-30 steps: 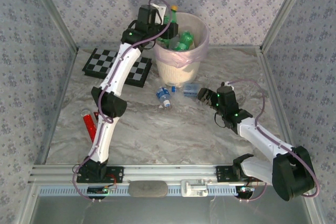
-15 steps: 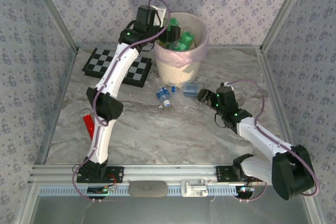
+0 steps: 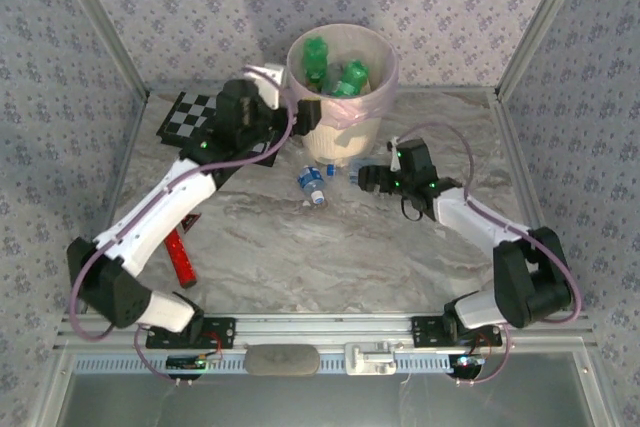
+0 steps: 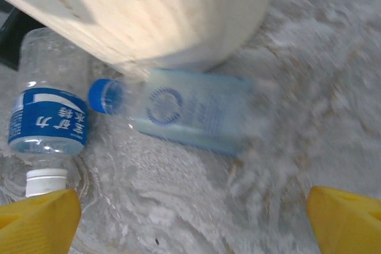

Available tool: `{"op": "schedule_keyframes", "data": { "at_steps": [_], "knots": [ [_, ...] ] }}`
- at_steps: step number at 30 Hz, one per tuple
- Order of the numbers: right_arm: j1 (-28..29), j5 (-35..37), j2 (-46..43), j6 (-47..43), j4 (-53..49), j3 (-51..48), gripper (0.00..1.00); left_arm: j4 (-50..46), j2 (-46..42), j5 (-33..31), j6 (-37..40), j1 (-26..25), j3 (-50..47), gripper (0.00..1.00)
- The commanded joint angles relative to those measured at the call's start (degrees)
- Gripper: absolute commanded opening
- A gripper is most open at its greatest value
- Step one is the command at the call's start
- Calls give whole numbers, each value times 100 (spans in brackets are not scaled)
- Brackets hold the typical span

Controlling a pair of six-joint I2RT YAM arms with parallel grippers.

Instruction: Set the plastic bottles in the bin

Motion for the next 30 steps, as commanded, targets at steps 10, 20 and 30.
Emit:
{"op": "schedule_keyframes", "data": {
  "at_steps": [10, 20, 30],
  "knots": [
    [265, 154, 1783, -2266, -1317, 1998, 99, 673, -1574, -1541, -1573, 220, -2779, 100],
    [826, 1274, 2687, -2869, -1397, 2693, 99, 596, -2244, -1523, -3121, 199, -4439, 100],
    [860, 1127, 2960, -2924, -1514, 2734, 99, 830, -2051, -1495, -3114, 82, -4470, 100]
  ]
}}
